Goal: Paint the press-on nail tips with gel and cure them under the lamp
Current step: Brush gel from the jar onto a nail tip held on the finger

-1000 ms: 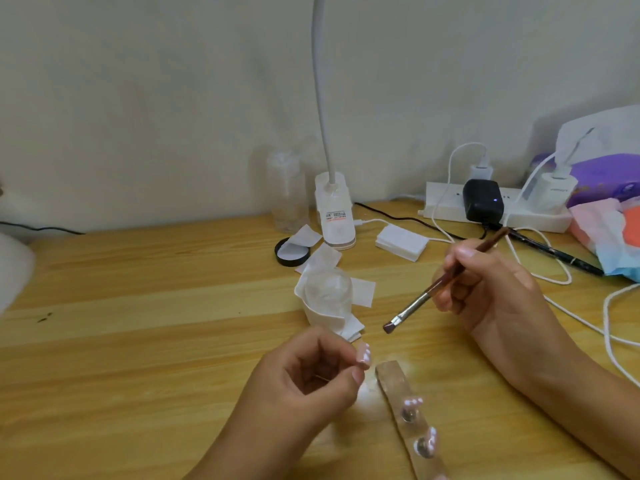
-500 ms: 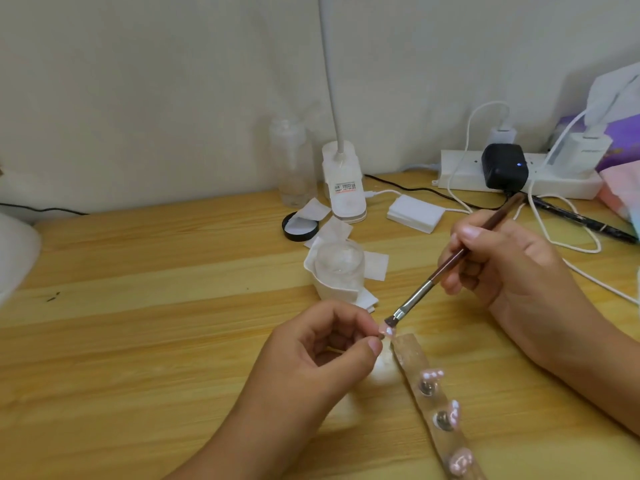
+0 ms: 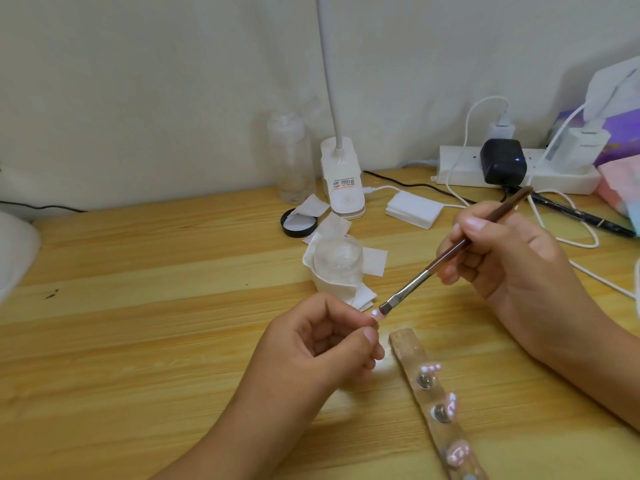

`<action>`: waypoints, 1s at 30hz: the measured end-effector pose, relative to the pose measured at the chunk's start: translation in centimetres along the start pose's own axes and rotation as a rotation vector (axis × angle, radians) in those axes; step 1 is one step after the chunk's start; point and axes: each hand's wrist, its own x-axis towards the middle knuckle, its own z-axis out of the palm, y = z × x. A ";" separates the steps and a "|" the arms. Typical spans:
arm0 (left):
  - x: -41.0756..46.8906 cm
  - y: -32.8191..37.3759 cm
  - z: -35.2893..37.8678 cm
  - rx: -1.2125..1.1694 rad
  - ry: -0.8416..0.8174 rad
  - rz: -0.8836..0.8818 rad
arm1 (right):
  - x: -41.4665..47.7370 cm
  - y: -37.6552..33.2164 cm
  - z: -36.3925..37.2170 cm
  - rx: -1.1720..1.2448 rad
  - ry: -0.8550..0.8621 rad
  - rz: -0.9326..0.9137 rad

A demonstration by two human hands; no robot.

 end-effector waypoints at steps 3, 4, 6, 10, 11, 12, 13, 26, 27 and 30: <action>0.0 -0.1 0.0 -0.021 -0.008 0.007 | -0.1 0.0 0.3 -0.064 0.000 -0.030; 0.0 -0.2 -0.1 -0.017 -0.006 0.012 | -0.2 0.0 0.3 -0.081 0.020 -0.039; 0.0 -0.3 -0.1 0.012 -0.008 0.023 | -0.1 0.0 0.3 -0.103 0.060 -0.050; -0.1 -0.1 -0.1 0.063 -0.009 0.074 | 0.1 0.1 0.0 -0.067 0.091 -0.034; -0.1 -0.1 -0.1 0.072 -0.007 0.082 | 0.2 0.1 -0.1 -0.045 0.096 -0.022; -0.1 -0.1 -0.1 0.073 -0.006 0.088 | 0.3 0.0 -0.1 -0.031 0.095 -0.015; -0.1 -0.1 -0.1 0.073 -0.005 0.090 | 0.4 0.0 -0.1 -0.024 0.086 -0.008; 0.0 -0.4 -0.3 0.112 -0.038 0.124 | 0.1 -0.2 0.4 -0.026 -0.033 0.019; 0.0 -0.4 -0.2 0.113 -0.039 0.125 | 0.1 -0.2 0.4 -0.022 -0.037 0.026; 0.0 -0.4 -0.2 0.104 -0.035 0.129 | 0.0 -0.2 0.4 -0.016 -0.057 0.036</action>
